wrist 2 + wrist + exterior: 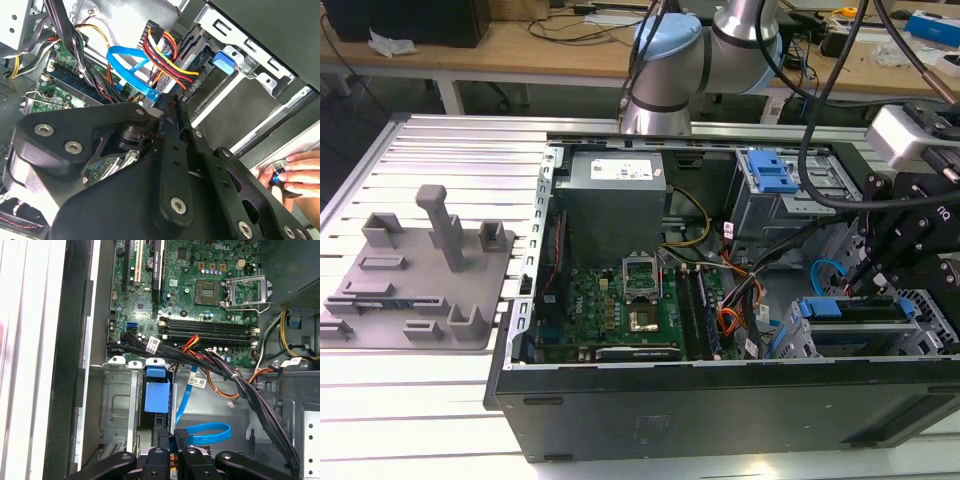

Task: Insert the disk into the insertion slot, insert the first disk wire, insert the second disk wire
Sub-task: 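Insert the second disk wire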

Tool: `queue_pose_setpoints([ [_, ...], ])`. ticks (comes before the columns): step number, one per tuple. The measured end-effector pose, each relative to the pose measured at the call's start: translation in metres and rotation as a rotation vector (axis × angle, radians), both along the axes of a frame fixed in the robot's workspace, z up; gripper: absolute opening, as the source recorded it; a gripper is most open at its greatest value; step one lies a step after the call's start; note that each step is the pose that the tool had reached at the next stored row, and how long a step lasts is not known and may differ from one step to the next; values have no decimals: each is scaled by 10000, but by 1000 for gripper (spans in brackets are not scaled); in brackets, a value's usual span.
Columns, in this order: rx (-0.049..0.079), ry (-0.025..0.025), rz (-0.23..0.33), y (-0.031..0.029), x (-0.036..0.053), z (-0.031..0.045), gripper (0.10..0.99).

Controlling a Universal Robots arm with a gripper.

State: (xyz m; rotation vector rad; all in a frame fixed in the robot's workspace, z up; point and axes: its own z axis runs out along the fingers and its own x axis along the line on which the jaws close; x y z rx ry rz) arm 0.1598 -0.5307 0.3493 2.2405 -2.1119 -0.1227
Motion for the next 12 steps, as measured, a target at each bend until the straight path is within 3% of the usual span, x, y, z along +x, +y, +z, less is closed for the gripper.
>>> queue_pose_setpoints([
  [5,12,0,1,-44,1,-1,161],
  [12,26,0,0,-39,9,-2,161],
])
